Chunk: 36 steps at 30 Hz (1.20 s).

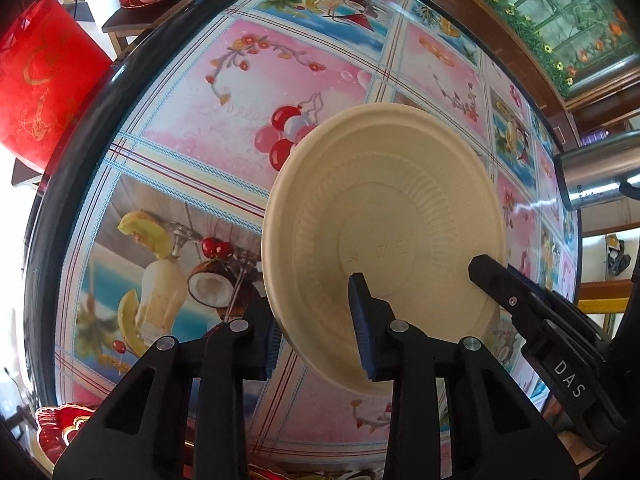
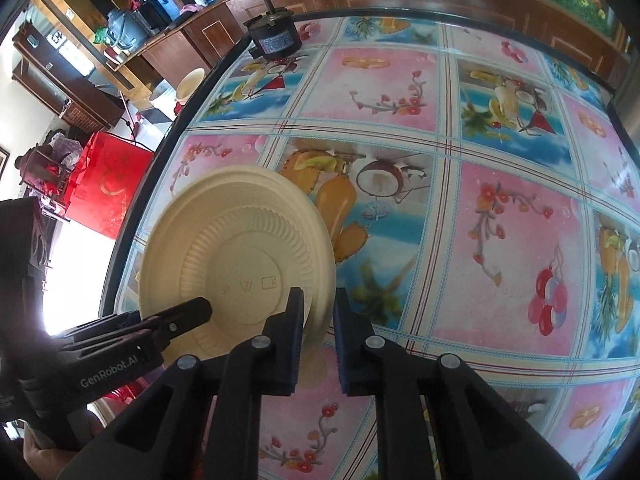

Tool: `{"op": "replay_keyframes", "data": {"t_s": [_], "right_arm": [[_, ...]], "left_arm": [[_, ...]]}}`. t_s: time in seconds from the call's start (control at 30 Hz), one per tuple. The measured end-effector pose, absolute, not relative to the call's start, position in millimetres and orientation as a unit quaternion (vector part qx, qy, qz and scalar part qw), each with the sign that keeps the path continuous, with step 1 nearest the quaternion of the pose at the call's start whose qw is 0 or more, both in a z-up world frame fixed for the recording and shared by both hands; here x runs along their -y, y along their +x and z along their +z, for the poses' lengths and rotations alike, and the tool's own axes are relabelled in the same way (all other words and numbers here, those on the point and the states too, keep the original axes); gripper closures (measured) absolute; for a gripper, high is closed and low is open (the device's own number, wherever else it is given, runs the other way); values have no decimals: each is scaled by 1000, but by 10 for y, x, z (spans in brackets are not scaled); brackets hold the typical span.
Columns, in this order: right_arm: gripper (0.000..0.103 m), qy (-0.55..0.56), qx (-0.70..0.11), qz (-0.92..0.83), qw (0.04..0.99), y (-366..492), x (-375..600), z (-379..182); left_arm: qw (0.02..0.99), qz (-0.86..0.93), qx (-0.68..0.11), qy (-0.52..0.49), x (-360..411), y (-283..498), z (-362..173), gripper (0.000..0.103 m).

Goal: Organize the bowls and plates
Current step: 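Carry the beige ribbed bowl with the right gripper toward the stack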

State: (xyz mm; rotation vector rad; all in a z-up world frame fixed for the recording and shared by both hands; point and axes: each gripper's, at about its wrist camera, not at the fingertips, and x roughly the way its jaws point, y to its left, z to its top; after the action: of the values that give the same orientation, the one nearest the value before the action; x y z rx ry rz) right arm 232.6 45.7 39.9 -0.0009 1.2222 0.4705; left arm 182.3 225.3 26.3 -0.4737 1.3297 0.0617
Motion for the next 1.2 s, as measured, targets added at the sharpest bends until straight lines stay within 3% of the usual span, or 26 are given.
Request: {"op": "replay_keyframes", "data": {"t_s": [1.2], "right_arm": [[90,4,-529,197,825,1744,47,721]], "left_arm": [[801,8,-586,-125,-1524,1192,707,72]]}}
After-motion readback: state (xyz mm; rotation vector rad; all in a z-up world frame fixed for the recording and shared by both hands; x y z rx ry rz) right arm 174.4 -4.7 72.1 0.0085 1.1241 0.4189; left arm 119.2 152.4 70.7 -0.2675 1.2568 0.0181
